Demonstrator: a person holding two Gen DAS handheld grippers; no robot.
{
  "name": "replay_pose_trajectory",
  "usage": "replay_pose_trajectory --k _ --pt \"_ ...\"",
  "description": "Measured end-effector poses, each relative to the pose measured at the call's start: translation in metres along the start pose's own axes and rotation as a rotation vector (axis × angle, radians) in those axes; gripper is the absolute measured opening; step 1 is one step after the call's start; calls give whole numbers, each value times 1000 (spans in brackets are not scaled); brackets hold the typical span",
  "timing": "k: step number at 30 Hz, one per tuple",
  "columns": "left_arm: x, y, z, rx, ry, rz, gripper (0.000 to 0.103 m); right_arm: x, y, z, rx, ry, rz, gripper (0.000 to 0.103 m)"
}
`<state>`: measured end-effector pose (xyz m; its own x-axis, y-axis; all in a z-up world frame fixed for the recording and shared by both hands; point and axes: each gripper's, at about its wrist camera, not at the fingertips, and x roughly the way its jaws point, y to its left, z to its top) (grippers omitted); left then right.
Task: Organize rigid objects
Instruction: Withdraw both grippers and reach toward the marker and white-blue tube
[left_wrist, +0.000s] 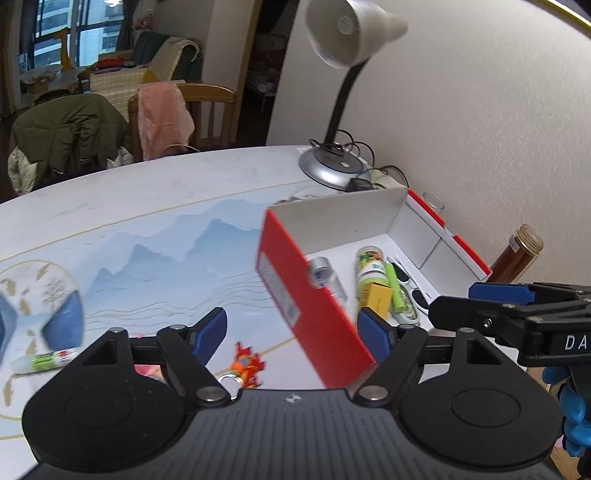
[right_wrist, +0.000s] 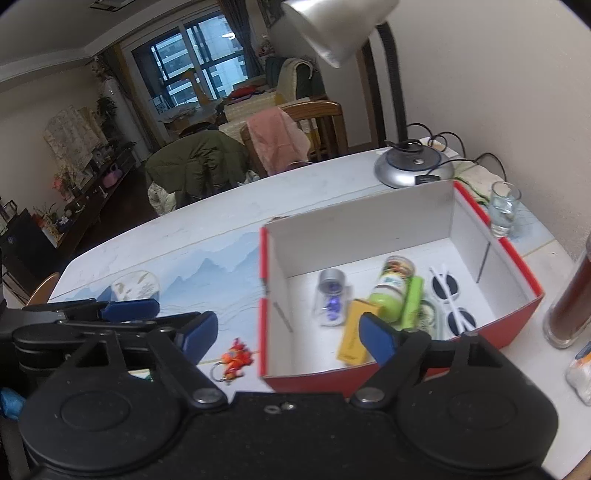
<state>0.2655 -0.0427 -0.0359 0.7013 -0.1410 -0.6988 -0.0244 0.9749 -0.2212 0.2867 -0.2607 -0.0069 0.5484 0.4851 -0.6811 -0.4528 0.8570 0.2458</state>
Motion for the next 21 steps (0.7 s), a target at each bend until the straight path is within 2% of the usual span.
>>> replay_pose_trajectory --k 6,8,16,18,21 --pt "-24 35 -8 -14 -26 20 83 2 33 -10 -19 -1 9 92" --pt "-31 48 -10 -23 -38 27 88 4 44 -13 -23 2 9 93" --pt "-48 103 -26 -75 -50 51 89 16 82 -25 -44 24 12 93" --pt "-51 118 -31 -84 -46 65 102 21 91 -28 -51 35 13 93" --pt "-53 140 -41 -89 -41 93 103 27 102 -33 -55 50 15 93"
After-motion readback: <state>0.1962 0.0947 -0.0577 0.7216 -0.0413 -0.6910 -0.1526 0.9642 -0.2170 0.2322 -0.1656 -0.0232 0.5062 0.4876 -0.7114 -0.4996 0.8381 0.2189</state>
